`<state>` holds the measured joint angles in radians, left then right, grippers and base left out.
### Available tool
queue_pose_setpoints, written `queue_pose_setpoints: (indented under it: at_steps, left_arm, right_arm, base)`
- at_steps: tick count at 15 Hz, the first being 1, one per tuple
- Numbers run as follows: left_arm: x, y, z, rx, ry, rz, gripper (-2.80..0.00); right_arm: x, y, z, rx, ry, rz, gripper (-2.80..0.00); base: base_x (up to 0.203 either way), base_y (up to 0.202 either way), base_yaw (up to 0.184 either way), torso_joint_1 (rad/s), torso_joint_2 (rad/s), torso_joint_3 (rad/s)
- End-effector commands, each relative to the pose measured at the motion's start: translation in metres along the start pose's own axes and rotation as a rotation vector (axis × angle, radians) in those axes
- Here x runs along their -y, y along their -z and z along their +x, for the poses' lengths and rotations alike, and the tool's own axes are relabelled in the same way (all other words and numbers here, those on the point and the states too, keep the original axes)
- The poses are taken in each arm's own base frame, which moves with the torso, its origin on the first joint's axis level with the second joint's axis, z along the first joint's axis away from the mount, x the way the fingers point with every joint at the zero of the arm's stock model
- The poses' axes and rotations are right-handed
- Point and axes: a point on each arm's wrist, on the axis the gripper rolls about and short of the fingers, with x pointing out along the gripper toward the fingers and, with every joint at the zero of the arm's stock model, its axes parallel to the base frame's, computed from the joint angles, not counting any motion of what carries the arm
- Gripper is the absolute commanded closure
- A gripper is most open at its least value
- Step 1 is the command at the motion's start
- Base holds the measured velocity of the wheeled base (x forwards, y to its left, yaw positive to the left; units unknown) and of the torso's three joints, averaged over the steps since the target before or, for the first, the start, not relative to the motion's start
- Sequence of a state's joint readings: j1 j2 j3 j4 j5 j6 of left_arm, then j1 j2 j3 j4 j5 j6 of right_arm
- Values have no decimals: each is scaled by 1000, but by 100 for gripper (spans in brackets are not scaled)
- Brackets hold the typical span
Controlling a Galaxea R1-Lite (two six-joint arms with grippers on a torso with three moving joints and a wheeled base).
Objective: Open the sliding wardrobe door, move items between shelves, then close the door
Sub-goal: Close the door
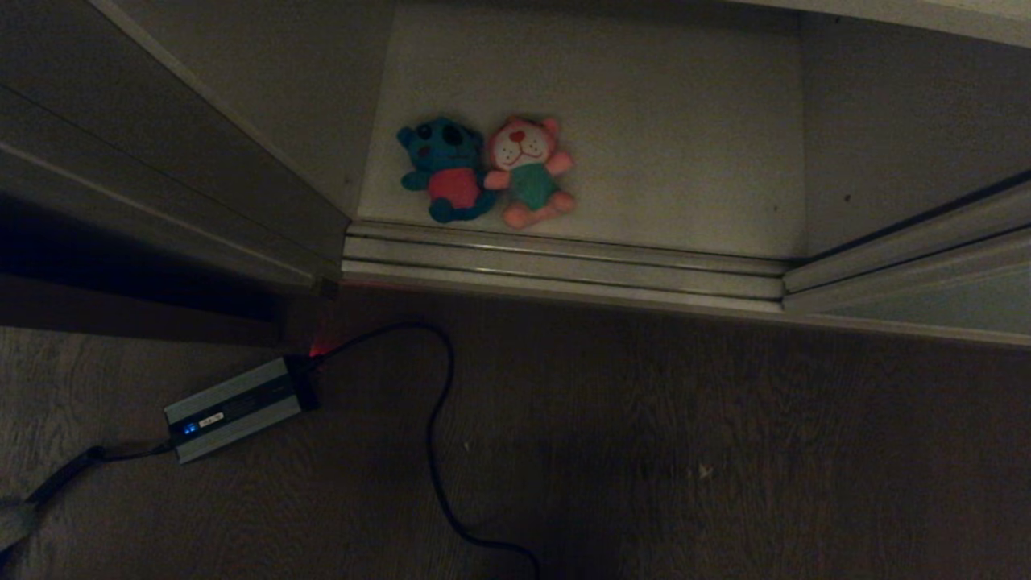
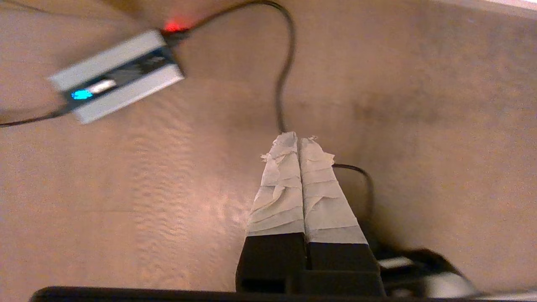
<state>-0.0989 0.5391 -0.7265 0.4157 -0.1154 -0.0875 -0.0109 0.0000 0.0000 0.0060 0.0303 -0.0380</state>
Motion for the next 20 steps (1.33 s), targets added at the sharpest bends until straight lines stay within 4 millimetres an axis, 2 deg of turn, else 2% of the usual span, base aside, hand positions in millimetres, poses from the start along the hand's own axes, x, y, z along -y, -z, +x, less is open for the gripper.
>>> queue_pose_setpoints:
  at_steps: [1,3,5,8,10,20]
  left_arm:
    - [2,54,-33,146,-40,32,0]
    - [-1,95,-33,172,-61,59,0]
    - [-5,130,-20,154,-83,74,0]
    - [-14,157,7,171,-137,99,0]
    - [-16,162,15,247,-155,133,0]
    - [-16,162,14,230,-173,154,0]
  right_arm:
    - [0,1,0,-3,-1,0,0]
    - [0,1,0,-4,-1,0,0]
    - [0,1,0,-3,-1,0,0]
    - [0,1,0,-3,-1,0,0]
    - [0,1,0,-5,-1,0,0]
    - [0,1,0,-4,-1,0,0]
  base:
    - [0,0,0,0,0,0]
    - [0,0,0,0,0,0]
    - [0,0,0,0,0,0]
    - [0,0,0,0,0,0]
    - [0,0,0,0,0,0]
    - [0,0,0,0,0,0]
